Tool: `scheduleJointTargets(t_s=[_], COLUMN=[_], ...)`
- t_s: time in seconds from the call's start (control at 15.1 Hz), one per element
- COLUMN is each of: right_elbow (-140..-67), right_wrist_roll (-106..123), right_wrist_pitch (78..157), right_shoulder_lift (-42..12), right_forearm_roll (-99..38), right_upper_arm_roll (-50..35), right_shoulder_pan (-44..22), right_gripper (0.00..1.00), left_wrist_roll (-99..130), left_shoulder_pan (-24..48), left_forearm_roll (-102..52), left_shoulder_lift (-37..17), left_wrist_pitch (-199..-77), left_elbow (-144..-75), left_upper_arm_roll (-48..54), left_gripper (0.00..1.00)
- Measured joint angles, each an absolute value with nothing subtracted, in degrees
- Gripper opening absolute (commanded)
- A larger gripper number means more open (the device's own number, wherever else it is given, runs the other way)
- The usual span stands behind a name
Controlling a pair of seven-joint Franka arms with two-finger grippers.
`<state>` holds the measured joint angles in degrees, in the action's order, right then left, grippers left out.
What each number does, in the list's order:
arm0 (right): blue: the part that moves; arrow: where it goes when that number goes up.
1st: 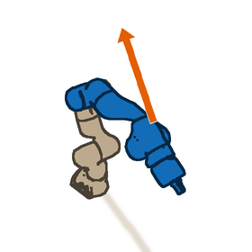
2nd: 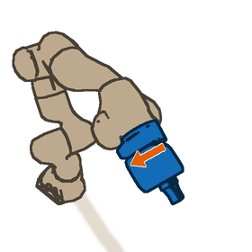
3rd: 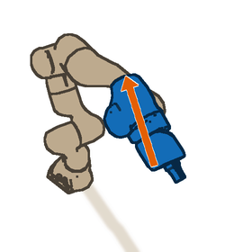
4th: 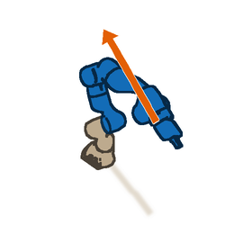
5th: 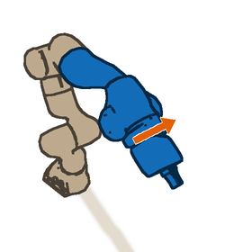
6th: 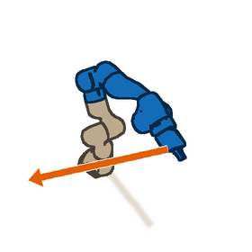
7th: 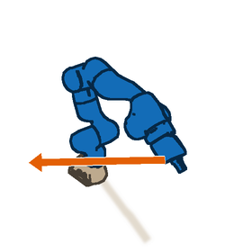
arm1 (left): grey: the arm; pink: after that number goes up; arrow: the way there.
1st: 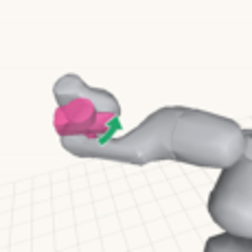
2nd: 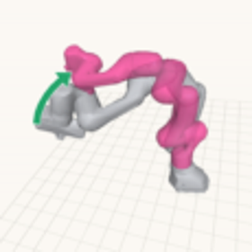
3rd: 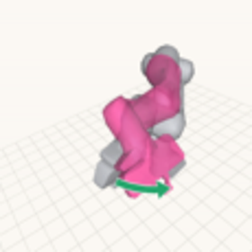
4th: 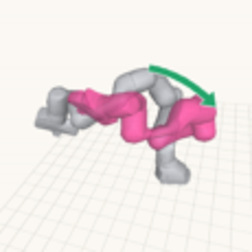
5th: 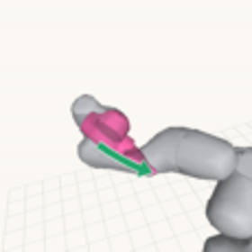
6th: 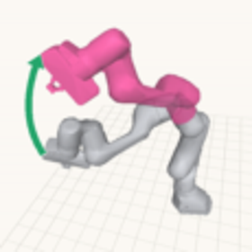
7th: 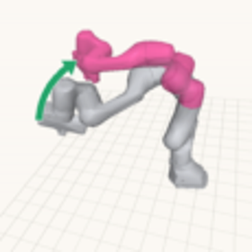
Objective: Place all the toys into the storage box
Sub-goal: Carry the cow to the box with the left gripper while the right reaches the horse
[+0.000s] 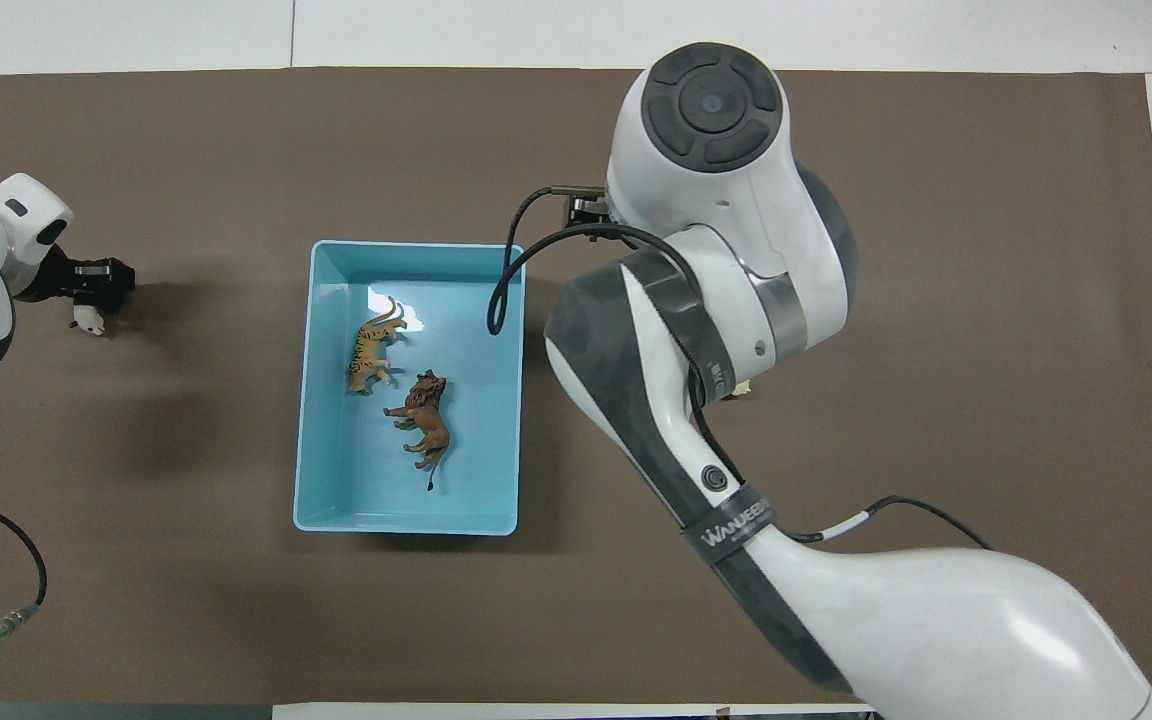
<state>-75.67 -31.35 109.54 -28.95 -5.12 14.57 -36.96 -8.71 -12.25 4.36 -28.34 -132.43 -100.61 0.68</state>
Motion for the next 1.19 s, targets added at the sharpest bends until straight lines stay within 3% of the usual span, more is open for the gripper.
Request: scheduleJointTargets(t_s=[0.27, 0.46, 0.8, 1.06, 1.13, 1.19], right_elbow=[-96.3, -107.4, -112.2, -116.1, -116.8, -117.3], right_wrist_roll=[-28.1, -25.5, -23.4, -21.1, -21.1, -21.0], right_wrist_pitch=[124.3, 129.4, 131.9, 137.6, 138.7, 139.6], right_shoulder_lift=[-23.5, -19.7, -17.9, -18.3, -18.6, -18.9], right_forearm_roll=[-5.1, -5.1, -5.1, -5.1, -5.1, -5.1], right_upper_arm_roll=[14.5, 14.3, 14.2, 14.2, 14.2, 14.2], right_shoulder_pan=[-36.6, -36.8, -38.0, -37.9, -37.9, -37.9], right_gripper=[1.00, 1.00, 1.00, 1.00, 1.00, 1.00], left_wrist_roll=[-7.1, 3.2, 29.3, 41.8, 43.6, 44.7], left_shoulder_pan=[-11.7, -7.4, 7.1, 16.7, 18.4, 20.0], left_forearm_roll=[2.4, 1.1, -2.1, -2.5, -2.6, -2.6], left_shoulder_lift=[-28.4, -27.9, -22.8, -21.8, -21.6, -21.2], left_wrist_pitch=[-122.6, -113.1, -104.8, -104.9, -105.1, -105.5], left_elbow=[-94.9, -88.8, -87.9, -90.4, -91.5, -92.8], left_upper_arm_roll=[0.8, 1.3, 2.0, 2.0, 2.0, 2.0], left_gripper=[0.00, 0.00, 0.00, 0.02, 0.30, 0.65])
